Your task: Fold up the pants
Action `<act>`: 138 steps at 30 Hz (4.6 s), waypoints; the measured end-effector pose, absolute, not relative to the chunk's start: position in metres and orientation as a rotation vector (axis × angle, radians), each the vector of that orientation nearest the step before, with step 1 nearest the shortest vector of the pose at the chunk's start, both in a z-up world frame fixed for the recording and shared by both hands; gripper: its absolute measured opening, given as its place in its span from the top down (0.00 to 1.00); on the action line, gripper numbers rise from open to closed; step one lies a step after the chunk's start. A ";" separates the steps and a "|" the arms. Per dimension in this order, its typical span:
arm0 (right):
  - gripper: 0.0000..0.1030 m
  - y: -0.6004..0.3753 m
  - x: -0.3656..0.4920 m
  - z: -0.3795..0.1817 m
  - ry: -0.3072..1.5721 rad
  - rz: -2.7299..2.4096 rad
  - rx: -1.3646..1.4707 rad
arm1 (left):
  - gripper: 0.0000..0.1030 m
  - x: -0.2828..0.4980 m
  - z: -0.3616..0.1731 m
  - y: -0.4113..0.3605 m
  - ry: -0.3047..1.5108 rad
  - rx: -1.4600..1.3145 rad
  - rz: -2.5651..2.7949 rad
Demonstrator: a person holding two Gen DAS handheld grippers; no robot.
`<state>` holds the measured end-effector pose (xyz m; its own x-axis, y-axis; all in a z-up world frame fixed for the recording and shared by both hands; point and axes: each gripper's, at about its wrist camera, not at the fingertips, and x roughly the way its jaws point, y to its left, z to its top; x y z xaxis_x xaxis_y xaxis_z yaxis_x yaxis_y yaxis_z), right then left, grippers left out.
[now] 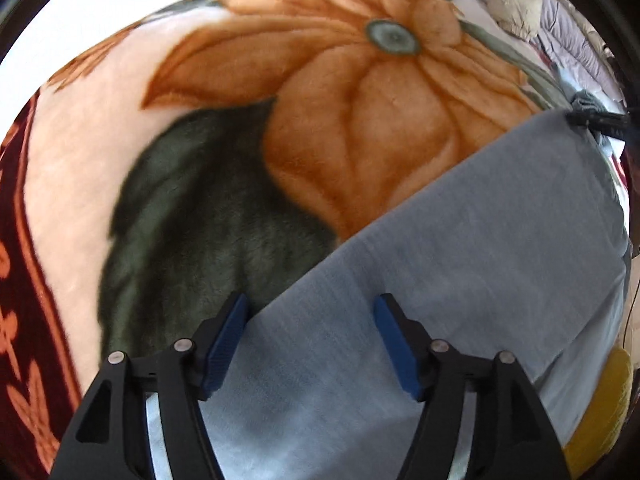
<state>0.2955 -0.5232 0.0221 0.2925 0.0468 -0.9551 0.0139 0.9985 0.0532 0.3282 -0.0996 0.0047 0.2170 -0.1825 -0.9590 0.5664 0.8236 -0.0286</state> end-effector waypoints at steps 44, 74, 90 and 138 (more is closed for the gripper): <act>0.96 -0.507 0.065 0.110 1.043 0.140 -0.045 | 0.94 0.076 0.130 -0.089 0.958 0.206 -0.633; 0.81 -0.533 -0.049 0.045 1.100 -0.105 0.214 | 0.45 -0.008 0.078 -0.080 1.098 0.037 -0.628; 0.81 -0.559 -0.043 0.035 1.071 -0.133 0.565 | 0.38 0.002 0.053 -0.133 1.191 0.155 -0.629; 0.79 -0.559 -0.010 0.014 1.089 -0.314 0.614 | 0.96 0.023 0.024 -0.137 1.175 0.187 -0.401</act>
<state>-0.0099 -0.5594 0.0138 0.4416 0.0568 -0.8954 0.5243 0.7935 0.3090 0.0226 -0.1372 0.0239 0.3251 -0.2076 -0.9226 0.4000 0.9142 -0.0648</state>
